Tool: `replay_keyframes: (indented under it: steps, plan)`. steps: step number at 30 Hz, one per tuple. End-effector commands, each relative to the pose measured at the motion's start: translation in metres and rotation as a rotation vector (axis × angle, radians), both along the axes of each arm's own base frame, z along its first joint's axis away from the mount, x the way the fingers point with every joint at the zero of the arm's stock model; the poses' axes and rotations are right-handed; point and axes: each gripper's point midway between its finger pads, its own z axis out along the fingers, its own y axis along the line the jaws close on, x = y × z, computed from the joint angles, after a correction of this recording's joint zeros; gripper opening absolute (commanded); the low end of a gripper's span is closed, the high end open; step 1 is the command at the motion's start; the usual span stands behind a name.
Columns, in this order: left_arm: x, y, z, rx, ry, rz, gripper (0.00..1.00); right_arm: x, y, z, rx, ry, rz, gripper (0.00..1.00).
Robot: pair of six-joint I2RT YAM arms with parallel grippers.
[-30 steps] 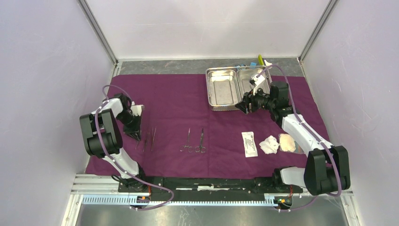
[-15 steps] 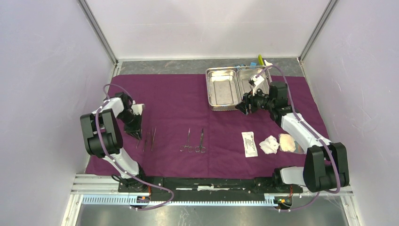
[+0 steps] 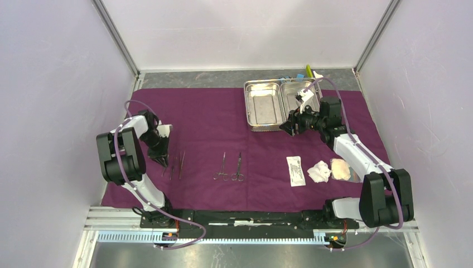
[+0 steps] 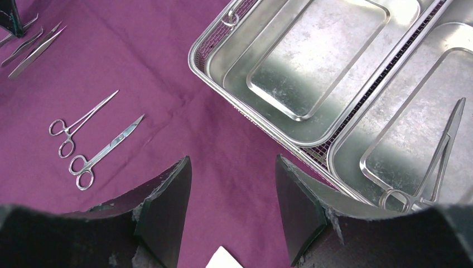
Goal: Open and lay out the surgical kit
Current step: Place the medical item in the surgical kit.
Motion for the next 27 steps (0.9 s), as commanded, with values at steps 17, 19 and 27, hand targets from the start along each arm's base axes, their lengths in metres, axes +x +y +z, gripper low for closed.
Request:
replay_keyframes:
  steps: [17,19,27]
  plan:
    - [-0.008,0.005,0.015,0.037,0.002,-0.024,0.16,0.007,0.003,0.011,0.014,-0.038,0.027,0.63]
    - [-0.004,0.004,0.015,0.028,-0.013,-0.008,0.17,0.007,0.003,0.010,0.014,-0.036,0.028,0.63]
    - [0.001,-0.002,0.006,-0.006,0.008,0.019,0.17,0.008,0.001,0.008,0.011,-0.031,0.021,0.63]
